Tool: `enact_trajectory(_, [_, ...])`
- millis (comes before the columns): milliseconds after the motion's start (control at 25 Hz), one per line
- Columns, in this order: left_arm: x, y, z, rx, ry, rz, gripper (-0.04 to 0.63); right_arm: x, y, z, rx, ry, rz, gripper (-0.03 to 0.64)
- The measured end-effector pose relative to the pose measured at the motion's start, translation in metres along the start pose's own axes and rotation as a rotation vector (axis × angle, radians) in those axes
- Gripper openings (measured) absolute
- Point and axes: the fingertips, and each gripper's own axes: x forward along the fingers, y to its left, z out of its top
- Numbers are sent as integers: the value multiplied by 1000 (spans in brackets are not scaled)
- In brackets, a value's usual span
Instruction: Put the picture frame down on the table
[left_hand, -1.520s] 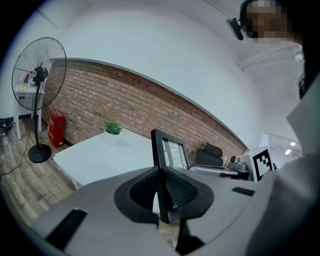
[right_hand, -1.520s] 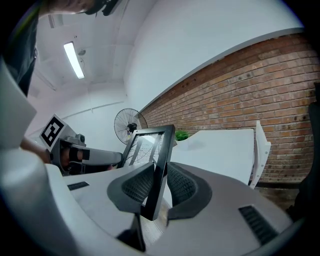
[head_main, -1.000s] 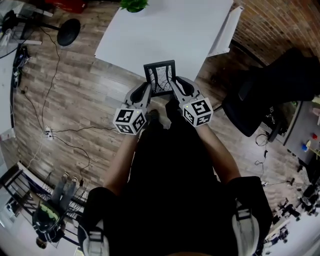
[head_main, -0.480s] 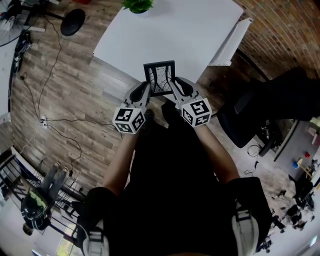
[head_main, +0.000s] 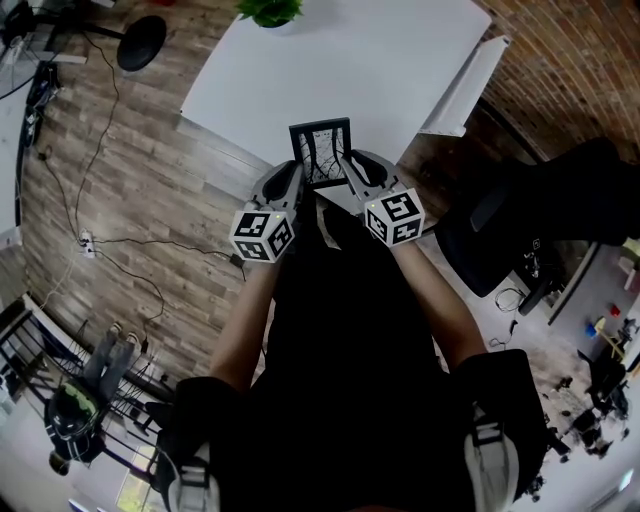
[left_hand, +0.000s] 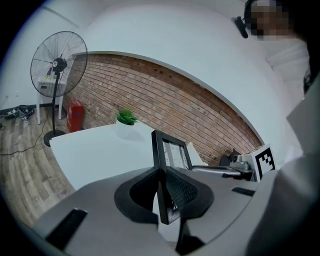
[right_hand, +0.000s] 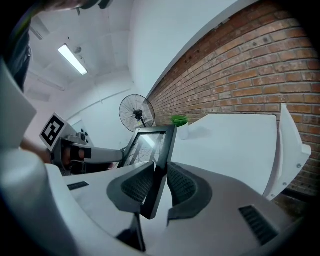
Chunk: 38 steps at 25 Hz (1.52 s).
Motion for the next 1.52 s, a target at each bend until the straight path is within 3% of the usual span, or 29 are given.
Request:
enact_trajectory(560, [50, 37, -24, 16, 102, -54, 63, 39, -31, -29, 51, 39, -70, 83])
enact_trajectory(1520, [98, 83, -77, -15, 230, -53, 63, 92, -63, -83, 99, 150, -81, 84])
